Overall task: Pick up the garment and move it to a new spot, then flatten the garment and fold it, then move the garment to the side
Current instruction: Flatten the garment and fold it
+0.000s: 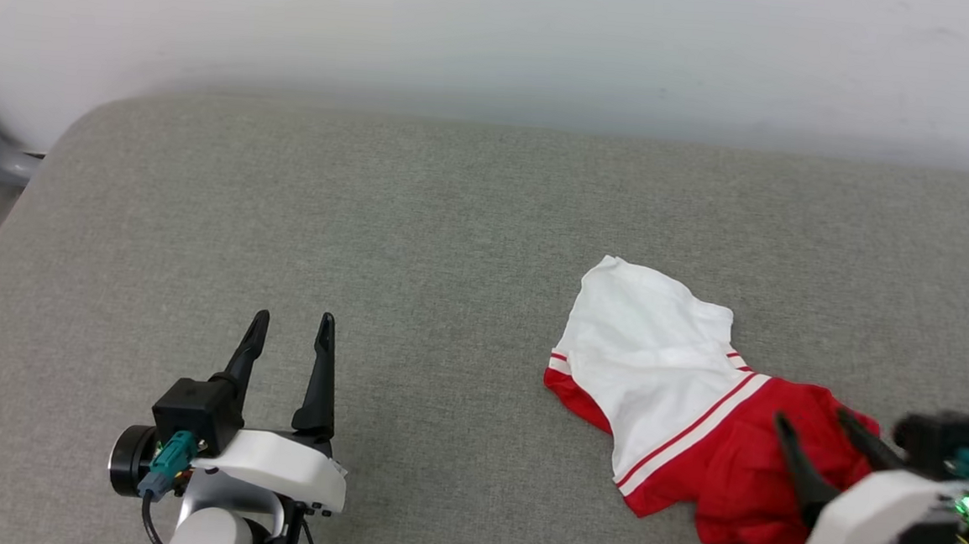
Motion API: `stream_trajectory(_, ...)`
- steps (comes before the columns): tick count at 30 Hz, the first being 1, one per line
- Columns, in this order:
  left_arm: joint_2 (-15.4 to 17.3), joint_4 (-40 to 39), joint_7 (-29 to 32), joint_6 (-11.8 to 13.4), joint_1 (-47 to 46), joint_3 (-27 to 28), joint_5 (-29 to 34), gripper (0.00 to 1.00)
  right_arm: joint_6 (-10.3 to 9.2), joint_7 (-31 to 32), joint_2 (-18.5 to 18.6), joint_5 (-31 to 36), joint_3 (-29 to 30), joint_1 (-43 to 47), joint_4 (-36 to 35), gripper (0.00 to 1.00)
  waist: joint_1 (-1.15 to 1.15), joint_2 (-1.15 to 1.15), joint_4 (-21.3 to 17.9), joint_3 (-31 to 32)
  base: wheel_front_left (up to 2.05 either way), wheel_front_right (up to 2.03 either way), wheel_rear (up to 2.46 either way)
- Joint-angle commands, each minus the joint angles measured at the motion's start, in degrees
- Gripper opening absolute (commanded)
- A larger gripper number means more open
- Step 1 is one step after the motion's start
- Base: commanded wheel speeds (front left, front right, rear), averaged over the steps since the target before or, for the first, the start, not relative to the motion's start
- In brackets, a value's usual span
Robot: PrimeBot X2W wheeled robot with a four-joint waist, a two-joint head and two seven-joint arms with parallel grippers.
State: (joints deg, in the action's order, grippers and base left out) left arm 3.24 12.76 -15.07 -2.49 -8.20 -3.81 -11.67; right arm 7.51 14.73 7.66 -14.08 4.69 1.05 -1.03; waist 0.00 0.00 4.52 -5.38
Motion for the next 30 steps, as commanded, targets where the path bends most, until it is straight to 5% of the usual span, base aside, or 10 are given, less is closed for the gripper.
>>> stream_trajectory(1, -0.06, 0.0, -0.14, 0.04, -0.21, -0.4, 0.35, 1.0, -0.06, 3.89, 2.18, -0.57, -3.64, -1.98, -1.71, 1.0, 0.0, 0.0, 0.56, -0.29, 0.0, 0.0, 0.0)
stream_trajectory(10, -0.27, -0.18, -0.14, -0.16, -1.96, -1.99, -0.46, 1.0, -0.05, 19.29, 11.52, -5.52, -19.72, -9.34, -4.13, 1.0, 0.0, 0.0, 4.46, -2.45, 0.0, 0.0, 0.0)
stream_trajectory(23, -0.39, -1.24, -0.14, 1.16, -3.95, -4.2, -2.65, 1.0, -0.05, 24.15, 16.2, -8.12, -32.29, -18.12, 1.93, 1.0, 0.0, 0.0, 7.72, -6.86, 0.0, 0.0, 0.0)
stream_trajectory(24, -0.39, -1.3, -0.14, 1.37, -3.99, -4.22, -2.7, 1.0, -0.05, 24.0, 16.25, -8.06, -32.49, -18.45, 2.31, 0.55, 0.0, 0.0, 7.7, -7.0, 0.0, 0.0, 0.0)
stream_trajectory(26, -0.39, -1.31, -0.14, 1.61, -4.07, -4.25, -2.82, 1.0, -0.05, 23.66, 16.32, -8.04, -32.6, -18.89, 2.84, 0.0, 0.0, 0.0, 7.62, -7.16, 0.0, 0.0, 0.0)
stream_trajectory(30, -0.39, -1.21, -0.14, 1.8, -4.03, -3.96, -2.9, 1.0, -0.05, 22.28, 16.27, -7.81, -31.14, -19.32, 2.47, 0.0, 0.0, 0.0, 7.0, -6.89, 0.0, 0.0, 0.0)
